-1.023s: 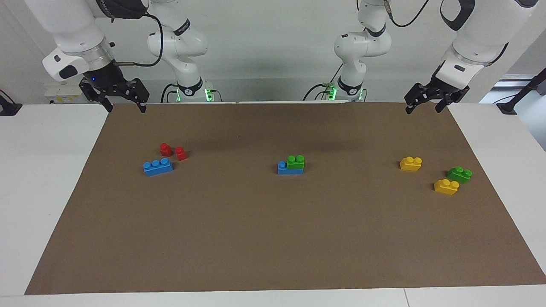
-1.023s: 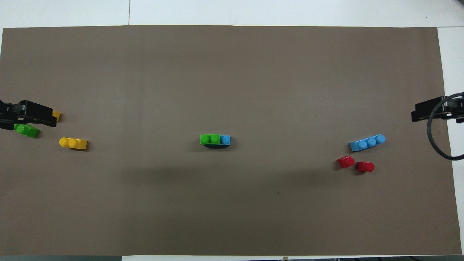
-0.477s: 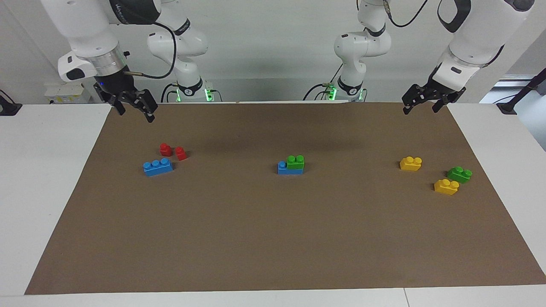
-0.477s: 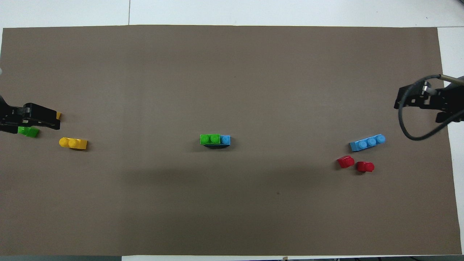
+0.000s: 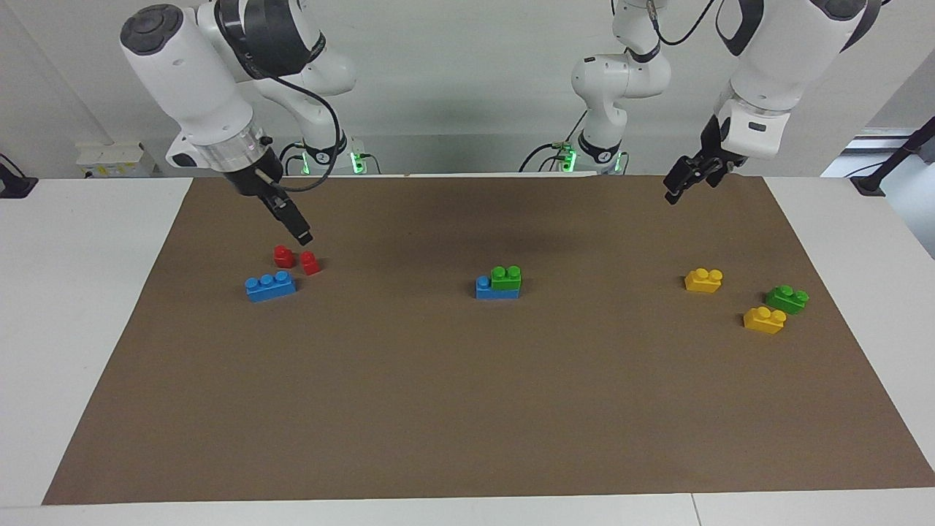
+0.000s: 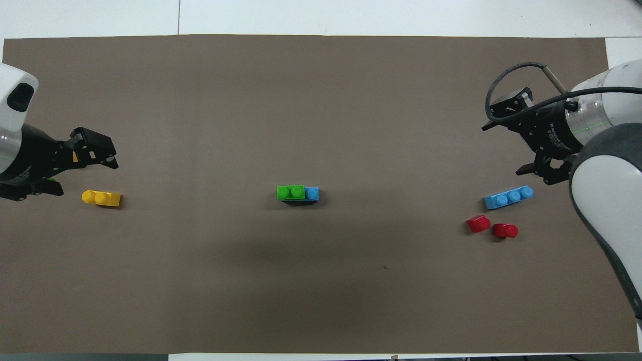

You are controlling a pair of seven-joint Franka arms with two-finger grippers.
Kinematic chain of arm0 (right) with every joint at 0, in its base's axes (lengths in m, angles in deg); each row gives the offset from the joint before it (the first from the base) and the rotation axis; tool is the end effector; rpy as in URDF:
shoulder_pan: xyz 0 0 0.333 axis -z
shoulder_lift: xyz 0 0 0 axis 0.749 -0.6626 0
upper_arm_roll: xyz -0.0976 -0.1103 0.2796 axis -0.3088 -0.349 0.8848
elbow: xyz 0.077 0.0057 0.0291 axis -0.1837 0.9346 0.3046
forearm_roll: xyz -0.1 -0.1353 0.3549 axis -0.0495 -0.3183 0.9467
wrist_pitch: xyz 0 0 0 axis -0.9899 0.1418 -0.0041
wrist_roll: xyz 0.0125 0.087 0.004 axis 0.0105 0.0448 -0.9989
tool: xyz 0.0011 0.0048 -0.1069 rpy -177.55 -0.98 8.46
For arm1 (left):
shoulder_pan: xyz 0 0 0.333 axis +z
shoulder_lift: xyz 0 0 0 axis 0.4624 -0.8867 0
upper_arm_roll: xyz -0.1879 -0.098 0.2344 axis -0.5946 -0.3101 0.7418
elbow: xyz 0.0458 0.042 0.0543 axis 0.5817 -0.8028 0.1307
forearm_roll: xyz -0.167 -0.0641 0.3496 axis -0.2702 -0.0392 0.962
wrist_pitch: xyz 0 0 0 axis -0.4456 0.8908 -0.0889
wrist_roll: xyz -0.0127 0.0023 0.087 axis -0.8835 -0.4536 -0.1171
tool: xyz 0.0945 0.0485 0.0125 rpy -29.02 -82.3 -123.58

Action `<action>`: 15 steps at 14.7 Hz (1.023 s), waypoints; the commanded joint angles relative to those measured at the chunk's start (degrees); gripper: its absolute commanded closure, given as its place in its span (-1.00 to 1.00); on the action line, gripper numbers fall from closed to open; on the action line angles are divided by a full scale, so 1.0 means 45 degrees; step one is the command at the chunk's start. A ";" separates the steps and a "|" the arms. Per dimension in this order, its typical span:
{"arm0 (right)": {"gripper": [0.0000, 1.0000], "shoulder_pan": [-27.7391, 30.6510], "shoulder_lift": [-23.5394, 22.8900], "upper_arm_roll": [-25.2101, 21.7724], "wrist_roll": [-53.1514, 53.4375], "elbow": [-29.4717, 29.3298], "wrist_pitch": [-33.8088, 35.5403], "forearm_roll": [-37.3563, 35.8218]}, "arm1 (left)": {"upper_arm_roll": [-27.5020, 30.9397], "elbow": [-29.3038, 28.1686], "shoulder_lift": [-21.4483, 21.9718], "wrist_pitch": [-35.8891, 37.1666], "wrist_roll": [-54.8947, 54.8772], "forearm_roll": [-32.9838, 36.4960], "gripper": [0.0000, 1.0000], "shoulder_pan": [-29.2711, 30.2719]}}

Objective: Remove green block with left arm and hold with right
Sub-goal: 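Move the left gripper while the right gripper reaches the green-blue stack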

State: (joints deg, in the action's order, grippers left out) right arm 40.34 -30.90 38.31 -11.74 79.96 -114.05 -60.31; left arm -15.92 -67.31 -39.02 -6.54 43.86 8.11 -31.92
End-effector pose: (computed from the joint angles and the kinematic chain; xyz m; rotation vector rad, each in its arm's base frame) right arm 0.5739 0.0763 0.5627 -2.6112 1.4358 0.1750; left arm 0.5256 -0.0880 0.6112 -3.0569 -0.7037 0.1022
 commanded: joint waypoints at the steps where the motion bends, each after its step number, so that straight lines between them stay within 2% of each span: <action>1: -0.96 0.0113 -0.0399 -0.0010 0.2274 0.0074 -0.0355 0.1670 | 0.0084 -0.1080 0.0697 -0.0617 0.2978 -0.0098 -1.00 -0.0705; 4: -0.96 -0.0217 -0.0790 0.0010 0.3568 0.0385 -0.0745 0.2202 | 0.0084 -0.2076 0.1126 -0.1825 0.6396 -0.0098 -1.00 -0.1564; 7: -0.96 -0.0511 -0.0888 0.0010 0.4641 0.1399 -0.2012 0.3372 | 0.0084 -0.2391 0.1206 -0.2376 0.9660 -0.0098 -1.00 -0.2190; 12: -0.96 -0.1661 -0.1200 -0.0010 0.5641 0.2416 -0.3595 0.4174 | 0.0084 -0.2898 0.1050 -0.3818 1.3918 -0.0118 -1.00 -0.3030; 15: -0.96 -0.2247 -0.1221 0.0010 0.5894 0.3041 -0.4748 0.4722 | 0.0084 -0.3386 0.0971 -0.4231 1.5213 -0.0586 -1.00 -0.3402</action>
State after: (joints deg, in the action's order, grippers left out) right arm 31.66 -37.08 38.38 13.40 91.07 -132.05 -41.13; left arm -16.27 -79.33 -35.74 -23.01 108.20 6.99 -45.69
